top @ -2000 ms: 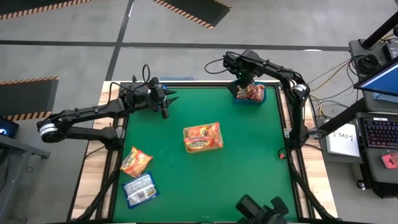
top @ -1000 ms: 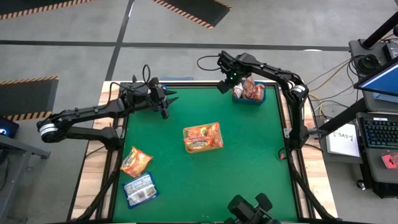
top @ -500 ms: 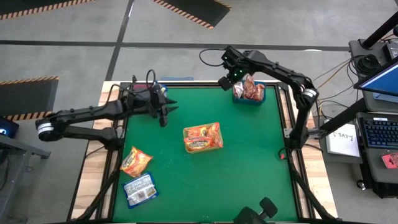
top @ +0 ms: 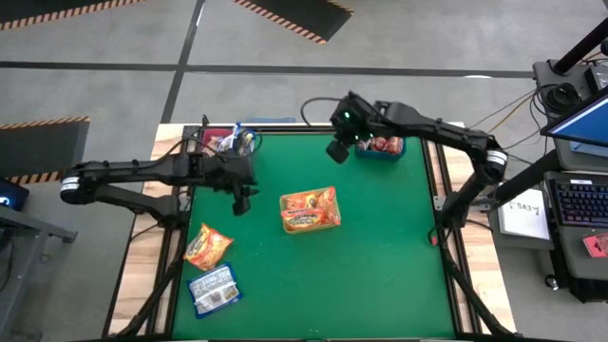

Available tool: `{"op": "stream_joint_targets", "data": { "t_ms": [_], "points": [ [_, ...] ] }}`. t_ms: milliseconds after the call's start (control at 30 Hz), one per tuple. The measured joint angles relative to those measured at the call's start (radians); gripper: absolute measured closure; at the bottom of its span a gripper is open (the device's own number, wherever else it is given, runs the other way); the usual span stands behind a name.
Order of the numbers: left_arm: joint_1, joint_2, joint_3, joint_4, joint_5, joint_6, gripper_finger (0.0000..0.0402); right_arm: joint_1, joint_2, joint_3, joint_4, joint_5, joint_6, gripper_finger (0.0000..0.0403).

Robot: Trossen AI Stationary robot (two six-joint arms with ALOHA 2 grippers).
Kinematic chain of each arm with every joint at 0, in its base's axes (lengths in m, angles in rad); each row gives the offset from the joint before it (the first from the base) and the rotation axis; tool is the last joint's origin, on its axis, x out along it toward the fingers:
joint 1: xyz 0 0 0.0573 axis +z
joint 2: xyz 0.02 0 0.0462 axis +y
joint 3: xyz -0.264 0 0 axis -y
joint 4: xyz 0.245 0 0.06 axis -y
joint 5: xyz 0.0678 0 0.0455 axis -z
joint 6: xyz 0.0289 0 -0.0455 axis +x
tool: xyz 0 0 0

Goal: Sort Maruchan noodles
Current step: Put the orange noodle pack into the yellow bin

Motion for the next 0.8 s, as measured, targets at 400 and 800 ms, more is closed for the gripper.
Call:
{"op": "stream_joint_targets", "data": {
  "t_ms": [400,800],
  "points": [
    [-0.072,0.087,0.065,-0.546,0.276,-0.380,0.0302,0.174,-0.301,-0.448,0.433,0.000,0.040,0.0394],
    [-0.293,0.220,0.037,-0.758,0.351,-0.574,0.0302,0.249,-0.480,-0.764,0.743,-0.001,0.016,0.0394]
  ]
}}
